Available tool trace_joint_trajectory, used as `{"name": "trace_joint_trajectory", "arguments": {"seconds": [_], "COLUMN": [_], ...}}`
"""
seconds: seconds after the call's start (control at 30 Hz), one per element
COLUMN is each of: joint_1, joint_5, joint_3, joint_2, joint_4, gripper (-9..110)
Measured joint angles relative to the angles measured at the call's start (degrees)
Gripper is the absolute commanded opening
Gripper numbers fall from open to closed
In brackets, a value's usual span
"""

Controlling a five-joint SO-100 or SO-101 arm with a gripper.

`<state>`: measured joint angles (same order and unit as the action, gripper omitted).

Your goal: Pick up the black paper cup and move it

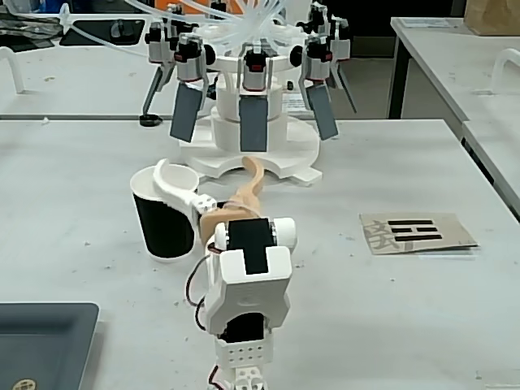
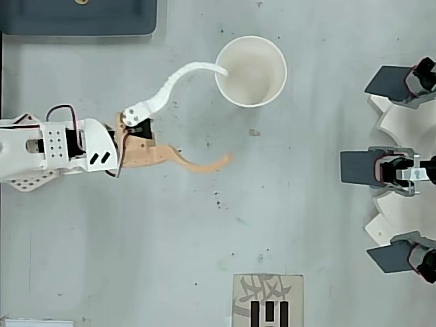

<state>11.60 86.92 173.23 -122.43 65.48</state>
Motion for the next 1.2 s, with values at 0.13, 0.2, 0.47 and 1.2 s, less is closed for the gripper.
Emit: {"name": "trace_joint_trajectory", "arguments": {"seconds": [0.13,0.2,0.47,1.2], "joint_1": [1.7,1.9,3.4,5.8], "joint_5": [0.0,0.0,0.0,-0.3], "joint_3": [2.2,2.3,4.7,-3.9], "joint_2": [0.0,0.0,0.7,22.9], "joint_4": [2.5,4.0,8.7,11.9], "gripper": [41,42,44,44]}}
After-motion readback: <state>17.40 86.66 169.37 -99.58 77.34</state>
